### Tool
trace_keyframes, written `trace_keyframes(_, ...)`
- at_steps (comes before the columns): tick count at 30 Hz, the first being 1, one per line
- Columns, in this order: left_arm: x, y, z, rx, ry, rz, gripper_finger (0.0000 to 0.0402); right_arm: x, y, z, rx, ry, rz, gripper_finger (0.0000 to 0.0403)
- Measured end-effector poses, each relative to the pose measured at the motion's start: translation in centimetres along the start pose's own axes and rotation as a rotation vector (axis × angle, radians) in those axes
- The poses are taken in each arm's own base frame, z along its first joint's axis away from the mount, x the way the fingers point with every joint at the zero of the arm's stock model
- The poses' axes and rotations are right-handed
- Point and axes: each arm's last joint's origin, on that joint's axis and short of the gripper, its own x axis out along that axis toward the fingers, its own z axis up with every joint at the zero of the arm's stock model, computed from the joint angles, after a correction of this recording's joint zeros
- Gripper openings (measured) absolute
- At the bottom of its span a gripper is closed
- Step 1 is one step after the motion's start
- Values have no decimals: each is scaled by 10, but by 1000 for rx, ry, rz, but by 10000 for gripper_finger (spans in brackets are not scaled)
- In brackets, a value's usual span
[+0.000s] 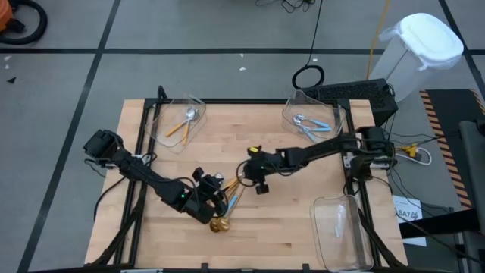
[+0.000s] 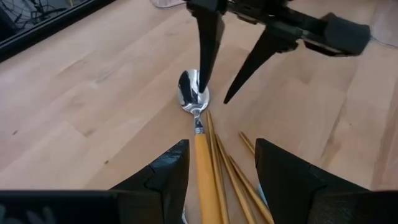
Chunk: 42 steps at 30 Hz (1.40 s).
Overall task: Sort silverware by color (type)
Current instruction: Put the yellow spoon into the top left transparent bin
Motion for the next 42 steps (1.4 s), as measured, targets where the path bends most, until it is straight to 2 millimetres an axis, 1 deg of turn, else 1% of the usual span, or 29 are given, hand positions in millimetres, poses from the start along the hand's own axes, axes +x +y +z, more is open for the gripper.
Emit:
trace_keyframes(6,0,0,1,-7,-16,11,182,0,-20,-4,-43,-37,72,132)
trace_keyframes(10,0,1,1,-8,-14,14,182,5,-30,-11,-71,-20,63,153)
trace_keyframes(14,1,0,0,-5,-13,16,182,12,-37,-14,-76,-68,106,164)
trace_keyframes(17,1,0,0,13,-12,17,182,22,-37,-21,-85,-56,103,164)
trace_keyframes(24,2,1,0,10,-13,19,182,44,-39,-23,-73,-40,111,164)
trace_keyframes(28,2,1,0,22,-12,20,182,46,-40,-22,-71,-38,107,164)
trace_keyframes(36,2,1,1,26,-15,18,182,46,-41,-28,-60,14,126,163)
trace_keyframes(39,2,1,1,26,-15,18,182,49,-41,-30,-54,22,130,153)
trace_keyframes(42,2,1,1,24,-15,17,182,49,-42,-32,-48,36,138,131)
